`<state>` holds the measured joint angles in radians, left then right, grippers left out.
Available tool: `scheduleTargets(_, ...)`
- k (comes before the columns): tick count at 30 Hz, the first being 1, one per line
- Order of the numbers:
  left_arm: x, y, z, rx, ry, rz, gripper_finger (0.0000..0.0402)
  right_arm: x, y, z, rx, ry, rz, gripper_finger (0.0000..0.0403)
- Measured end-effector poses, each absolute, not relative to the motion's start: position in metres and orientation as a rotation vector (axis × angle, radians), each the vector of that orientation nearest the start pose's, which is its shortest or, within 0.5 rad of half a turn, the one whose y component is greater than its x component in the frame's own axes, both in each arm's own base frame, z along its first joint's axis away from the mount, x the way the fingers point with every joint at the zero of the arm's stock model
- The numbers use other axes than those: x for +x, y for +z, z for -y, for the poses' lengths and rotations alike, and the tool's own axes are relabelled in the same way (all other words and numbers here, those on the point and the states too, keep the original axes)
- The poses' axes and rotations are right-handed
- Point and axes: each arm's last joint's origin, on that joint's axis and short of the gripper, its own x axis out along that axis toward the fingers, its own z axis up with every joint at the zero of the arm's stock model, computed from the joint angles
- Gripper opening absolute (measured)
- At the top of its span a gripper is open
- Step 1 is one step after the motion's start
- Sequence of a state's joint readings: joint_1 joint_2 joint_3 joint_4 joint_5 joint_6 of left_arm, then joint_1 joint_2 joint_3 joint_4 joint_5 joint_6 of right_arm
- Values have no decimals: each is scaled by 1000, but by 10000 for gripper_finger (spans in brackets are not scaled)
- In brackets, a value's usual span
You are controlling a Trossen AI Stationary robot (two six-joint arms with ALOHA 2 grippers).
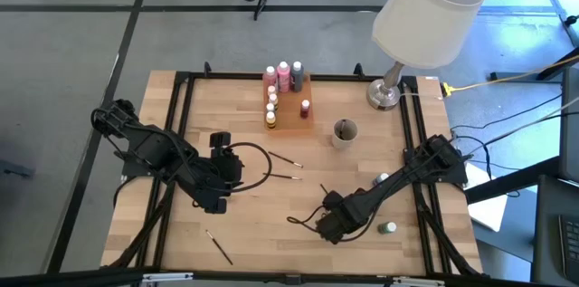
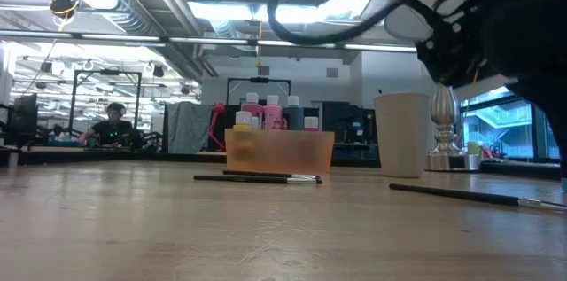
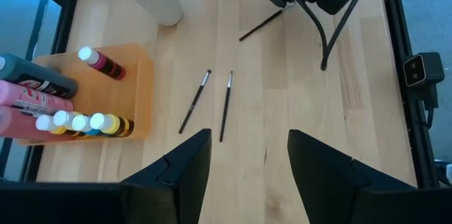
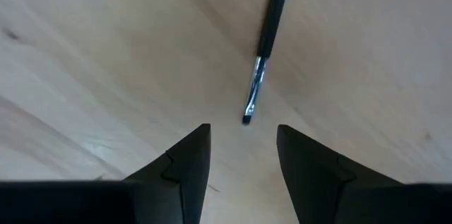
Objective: Pick & Place Paint Supplies
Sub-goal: Put the black paint brush into the light brown cup
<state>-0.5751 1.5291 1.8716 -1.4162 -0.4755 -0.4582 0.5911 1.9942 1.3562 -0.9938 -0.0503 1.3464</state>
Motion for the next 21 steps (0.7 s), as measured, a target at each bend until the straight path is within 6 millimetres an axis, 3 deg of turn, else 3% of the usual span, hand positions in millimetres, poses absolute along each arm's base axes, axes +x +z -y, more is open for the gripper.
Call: scheduleTargets(21, 229, 424, 132, 147, 109, -915, 184, 296, 134, -189, 635, -570, -1565, 167)
